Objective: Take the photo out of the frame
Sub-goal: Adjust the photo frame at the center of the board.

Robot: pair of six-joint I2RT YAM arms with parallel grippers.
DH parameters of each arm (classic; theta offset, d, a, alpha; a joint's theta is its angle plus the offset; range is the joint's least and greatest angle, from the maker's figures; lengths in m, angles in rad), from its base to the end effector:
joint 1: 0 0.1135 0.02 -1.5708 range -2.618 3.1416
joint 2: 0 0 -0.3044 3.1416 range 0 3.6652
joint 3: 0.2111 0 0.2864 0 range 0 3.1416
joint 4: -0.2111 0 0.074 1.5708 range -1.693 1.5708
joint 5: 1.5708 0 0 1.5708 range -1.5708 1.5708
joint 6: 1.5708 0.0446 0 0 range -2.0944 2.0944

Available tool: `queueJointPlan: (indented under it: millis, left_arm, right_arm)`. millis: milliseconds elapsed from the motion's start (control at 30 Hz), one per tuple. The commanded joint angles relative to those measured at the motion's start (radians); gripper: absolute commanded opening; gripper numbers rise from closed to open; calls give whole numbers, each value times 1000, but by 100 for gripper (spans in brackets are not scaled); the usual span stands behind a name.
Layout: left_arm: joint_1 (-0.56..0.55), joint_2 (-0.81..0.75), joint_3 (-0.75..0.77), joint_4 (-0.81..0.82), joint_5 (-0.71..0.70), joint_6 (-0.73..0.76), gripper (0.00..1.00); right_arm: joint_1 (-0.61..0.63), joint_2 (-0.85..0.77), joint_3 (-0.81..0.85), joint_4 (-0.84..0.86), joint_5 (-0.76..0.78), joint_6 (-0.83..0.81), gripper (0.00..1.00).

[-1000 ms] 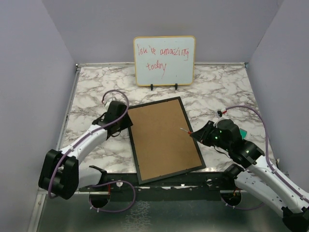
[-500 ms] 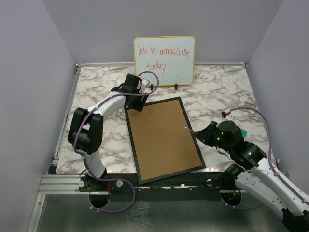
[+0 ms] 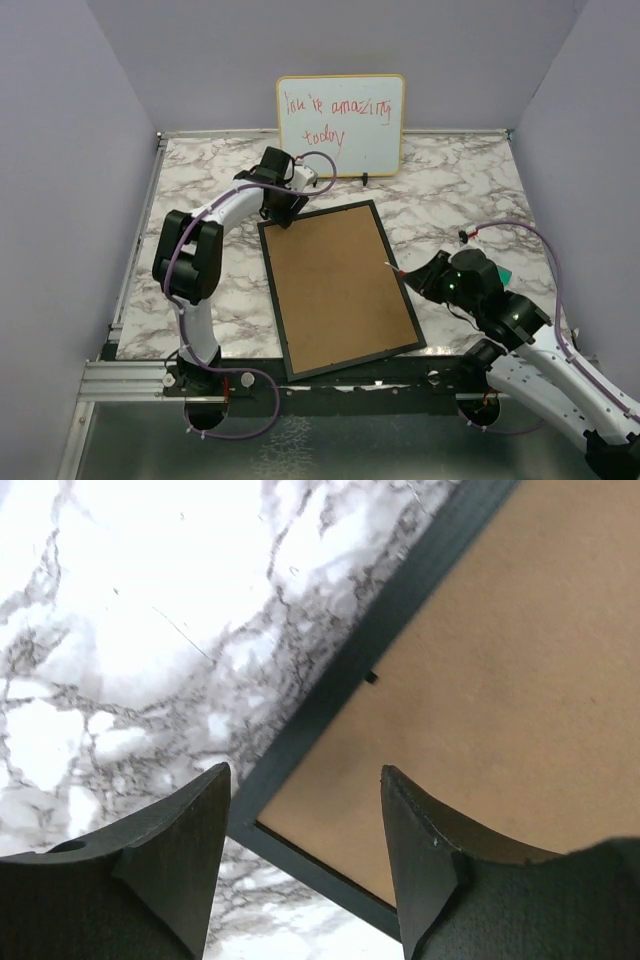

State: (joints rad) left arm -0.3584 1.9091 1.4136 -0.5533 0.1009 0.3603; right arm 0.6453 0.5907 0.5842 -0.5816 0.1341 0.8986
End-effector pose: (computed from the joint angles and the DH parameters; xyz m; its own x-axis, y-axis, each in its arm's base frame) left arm 0.4245 -0.1638 0.2177 -0.6200 0.6068 -0.4974 0.6568 0.7482 0.0941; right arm 0.1202 0.0830 0.2756 -0.6728 0.4641 -0.5761 0.0310 0.7958 0.6048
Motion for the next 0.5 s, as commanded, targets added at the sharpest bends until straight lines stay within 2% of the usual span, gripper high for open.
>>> queueJointPlan:
  millis: [0, 100, 300, 367, 433, 467]
  left_arm:
    - [14, 118, 79, -50, 3, 64, 62]
    - [15, 177, 130, -115, 38, 54, 61]
    - [23, 183, 88, -135, 53, 51, 59]
    - [35, 186, 82, -139, 51, 28, 51]
    - [54, 191, 74, -143, 71, -6, 37]
    - [63, 194, 67, -147, 91, -21, 35]
  right_arm:
    - [1, 12, 10, 2, -1, -16, 0]
    - [1, 15, 6, 5, 0, -22, 0]
    - [1, 7, 7, -14, -2, -26, 1]
    - [1, 1, 3, -16, -4, -26, 0]
    - [1, -5, 2, -16, -7, -26, 1]
    - [2, -7, 2, -18, -9, -26, 1]
